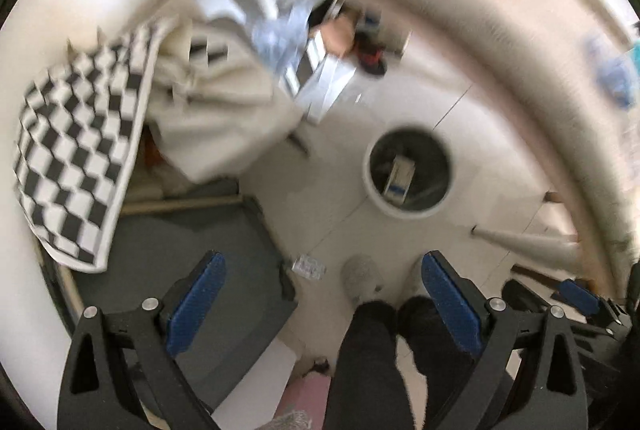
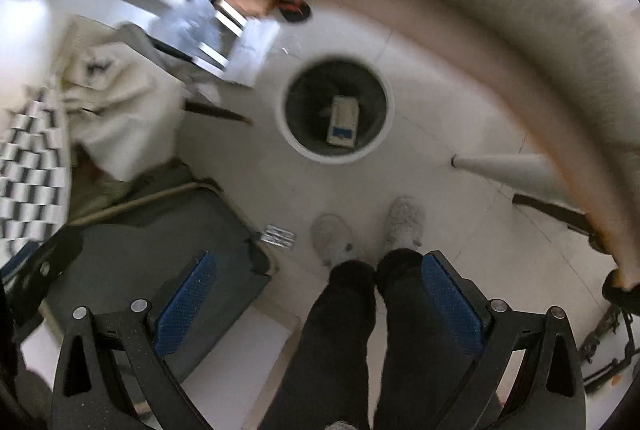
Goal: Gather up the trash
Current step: 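Move both tools back over the table, then grasp the blue plastic bag with the left gripper while the right grasps the milk carton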
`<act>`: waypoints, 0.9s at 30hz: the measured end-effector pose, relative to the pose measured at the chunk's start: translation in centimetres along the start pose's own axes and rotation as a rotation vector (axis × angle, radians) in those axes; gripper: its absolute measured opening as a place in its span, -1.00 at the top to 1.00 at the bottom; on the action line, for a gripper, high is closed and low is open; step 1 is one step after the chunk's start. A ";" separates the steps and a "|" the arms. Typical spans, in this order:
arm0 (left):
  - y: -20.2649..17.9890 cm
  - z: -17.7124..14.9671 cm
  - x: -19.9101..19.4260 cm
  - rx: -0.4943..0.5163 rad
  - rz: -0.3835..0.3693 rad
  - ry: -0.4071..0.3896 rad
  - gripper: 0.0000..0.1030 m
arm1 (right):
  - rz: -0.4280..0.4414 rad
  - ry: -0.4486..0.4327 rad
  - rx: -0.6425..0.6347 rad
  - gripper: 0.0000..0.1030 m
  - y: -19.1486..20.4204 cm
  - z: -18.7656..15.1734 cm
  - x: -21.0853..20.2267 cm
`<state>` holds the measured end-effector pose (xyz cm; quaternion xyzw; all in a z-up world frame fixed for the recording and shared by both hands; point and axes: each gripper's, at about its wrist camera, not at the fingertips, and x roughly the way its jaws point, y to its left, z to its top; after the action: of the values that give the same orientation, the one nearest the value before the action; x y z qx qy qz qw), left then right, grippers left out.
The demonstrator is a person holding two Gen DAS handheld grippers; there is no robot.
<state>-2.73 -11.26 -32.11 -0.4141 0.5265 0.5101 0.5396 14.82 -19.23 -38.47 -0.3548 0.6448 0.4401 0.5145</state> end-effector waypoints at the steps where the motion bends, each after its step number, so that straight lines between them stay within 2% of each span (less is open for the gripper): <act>1: -0.7 0.8 -1.5 0.008 -0.009 -0.021 -0.95 | 0.008 -0.022 0.001 -1.00 -0.5 0.4 -2.0; 4: -3.9 3.1 -4.7 0.046 -0.045 -0.068 -0.95 | -0.005 -0.094 0.014 -1.00 -3.4 2.3 -8.4; 8: -10.3 6.5 -6.8 0.114 -0.083 -0.106 -0.95 | -0.121 -0.138 0.002 -1.00 -9.2 6.8 -13.7; 11: -14.6 9.1 -6.4 0.144 -0.096 -0.098 -0.95 | -0.251 -0.113 -0.057 -1.00 -13.8 11.0 -15.3; 15: -19.8 12.2 -4.3 0.165 -0.103 -0.048 -0.93 | -0.357 -0.062 -0.152 -1.00 -18.4 16.1 -14.6; 18: -22.5 13.9 -2.9 0.173 -0.110 -0.017 -0.93 | -0.364 -0.014 -0.231 -1.00 -20.5 18.9 -13.2; 21: -24.9 15.3 -1.4 0.200 -0.118 0.013 -0.92 | -0.327 0.051 -0.300 -1.00 -21.5 20.9 -11.2; 22: -25.4 15.5 -1.0 0.209 -0.121 0.022 -0.84 | -0.329 0.060 -0.313 -1.00 -21.8 21.4 -10.7; 23: -26.1 15.8 -0.5 0.219 -0.119 0.033 -0.64 | -0.325 0.069 -0.323 -1.00 -22.0 21.7 -10.2; 25: -27.0 16.2 0.3 0.234 -0.124 0.058 -0.45 | -0.283 0.066 -0.305 -0.94 -22.5 22.4 -9.8; 26: -27.2 16.3 0.5 0.237 -0.128 0.062 -0.36 | -0.269 0.061 -0.270 -0.83 -22.9 22.8 -9.8; 27: -27.4 16.4 0.6 0.241 -0.131 0.060 -0.26 | -0.239 0.063 -0.205 -0.57 -23.7 23.2 -9.9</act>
<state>26.69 1.19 -33.49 -0.3949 0.5716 0.3944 0.6015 46.70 -6.10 -35.57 -0.4933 0.5655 0.4278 0.5038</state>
